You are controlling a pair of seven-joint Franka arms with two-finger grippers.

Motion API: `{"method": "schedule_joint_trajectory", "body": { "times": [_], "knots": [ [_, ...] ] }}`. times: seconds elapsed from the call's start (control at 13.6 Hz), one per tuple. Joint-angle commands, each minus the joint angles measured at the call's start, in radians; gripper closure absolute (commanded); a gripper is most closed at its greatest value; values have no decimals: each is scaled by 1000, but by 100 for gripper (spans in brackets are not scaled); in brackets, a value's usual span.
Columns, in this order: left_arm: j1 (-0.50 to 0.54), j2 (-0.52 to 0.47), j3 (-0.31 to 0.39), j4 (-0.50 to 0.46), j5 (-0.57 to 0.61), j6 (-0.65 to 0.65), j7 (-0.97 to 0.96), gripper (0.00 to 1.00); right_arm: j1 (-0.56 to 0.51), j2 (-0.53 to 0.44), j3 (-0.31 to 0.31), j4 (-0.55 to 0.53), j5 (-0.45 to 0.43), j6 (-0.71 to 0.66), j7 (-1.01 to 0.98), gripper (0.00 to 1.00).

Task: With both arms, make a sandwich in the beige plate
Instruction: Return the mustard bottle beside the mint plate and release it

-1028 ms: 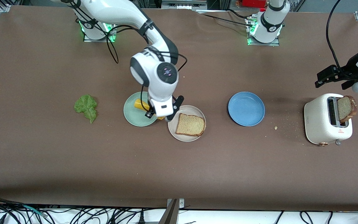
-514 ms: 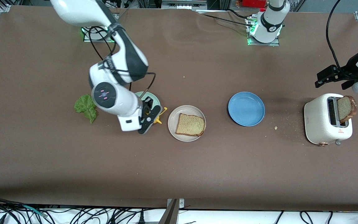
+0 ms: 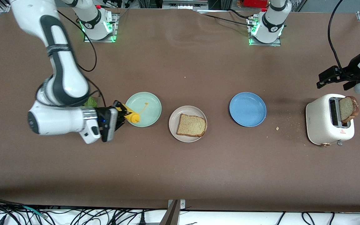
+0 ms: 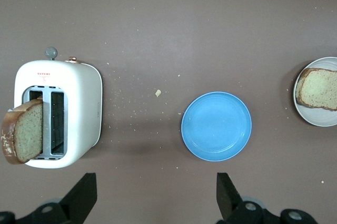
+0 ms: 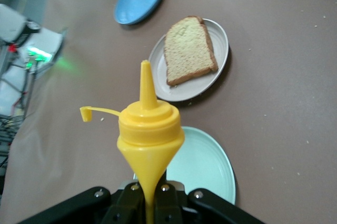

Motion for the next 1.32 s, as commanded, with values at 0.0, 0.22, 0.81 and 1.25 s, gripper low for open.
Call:
{"method": "schedule_joint_trajectory", "body": {
  "times": [0.0,0.22,0.81,1.25],
  "knots": [
    [11,-5,-4,-7,39,3,-2,0,-76,-10,21,-56,65,-63,-201,100],
    [13,3,-4,-6,39,4,-2,0,-140,1,21,-134,120,-111,-418,100],
    [18,4,-4,-3,39,4,-2,0,-258,146,22,-231,320,-246,-997,100],
    [25,4,-4,-1,39,4,-2,0,-261,197,19,-223,315,-244,-1191,100]
  ]
}}
